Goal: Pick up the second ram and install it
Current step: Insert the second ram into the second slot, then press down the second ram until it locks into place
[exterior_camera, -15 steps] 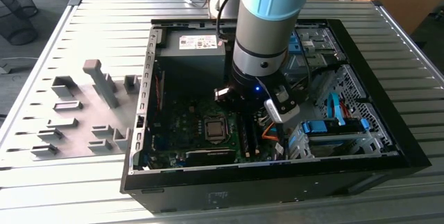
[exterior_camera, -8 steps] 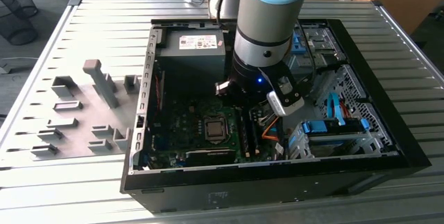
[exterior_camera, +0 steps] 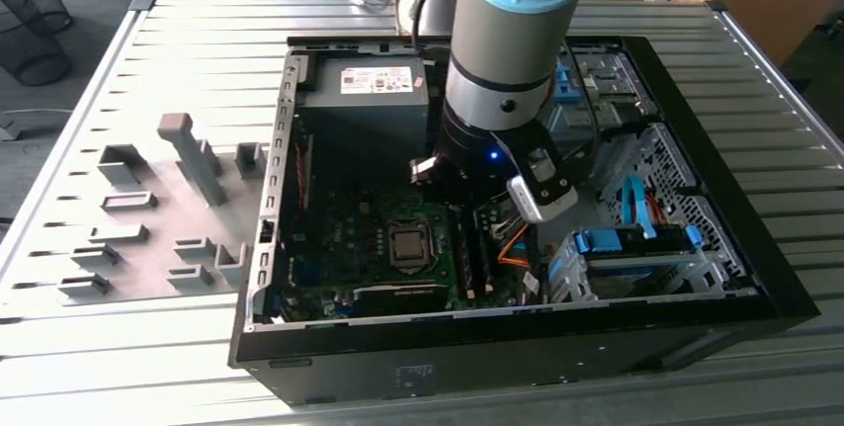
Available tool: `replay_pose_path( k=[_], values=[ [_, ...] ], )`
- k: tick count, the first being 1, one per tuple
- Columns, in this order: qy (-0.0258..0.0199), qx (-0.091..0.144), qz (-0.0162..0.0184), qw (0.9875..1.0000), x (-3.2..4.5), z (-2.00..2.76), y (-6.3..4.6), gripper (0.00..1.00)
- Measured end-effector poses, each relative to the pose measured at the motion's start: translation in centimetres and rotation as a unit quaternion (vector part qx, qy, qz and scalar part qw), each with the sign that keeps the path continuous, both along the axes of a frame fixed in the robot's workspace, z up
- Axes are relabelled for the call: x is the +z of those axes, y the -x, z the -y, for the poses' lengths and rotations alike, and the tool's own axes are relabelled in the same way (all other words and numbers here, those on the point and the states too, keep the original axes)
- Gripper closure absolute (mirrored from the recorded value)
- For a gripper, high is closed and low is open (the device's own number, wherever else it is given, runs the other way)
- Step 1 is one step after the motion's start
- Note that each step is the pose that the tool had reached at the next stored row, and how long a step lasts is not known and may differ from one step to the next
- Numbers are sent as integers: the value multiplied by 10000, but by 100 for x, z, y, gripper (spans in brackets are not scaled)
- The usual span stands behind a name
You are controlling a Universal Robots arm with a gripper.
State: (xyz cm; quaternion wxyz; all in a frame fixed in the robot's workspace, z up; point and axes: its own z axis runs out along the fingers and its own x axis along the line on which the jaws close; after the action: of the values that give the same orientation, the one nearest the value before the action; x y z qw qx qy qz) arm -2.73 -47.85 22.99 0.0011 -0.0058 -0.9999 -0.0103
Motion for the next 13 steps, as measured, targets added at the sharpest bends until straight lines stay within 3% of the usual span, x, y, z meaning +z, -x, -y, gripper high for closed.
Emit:
replay_pose_path(
  k=[10, 13],
  values=[
    [4, 0, -2, 10000, -156, 2, 1, 89],
    [8, 0, -5, 10000, -157, -2, 0, 89]
  ],
)
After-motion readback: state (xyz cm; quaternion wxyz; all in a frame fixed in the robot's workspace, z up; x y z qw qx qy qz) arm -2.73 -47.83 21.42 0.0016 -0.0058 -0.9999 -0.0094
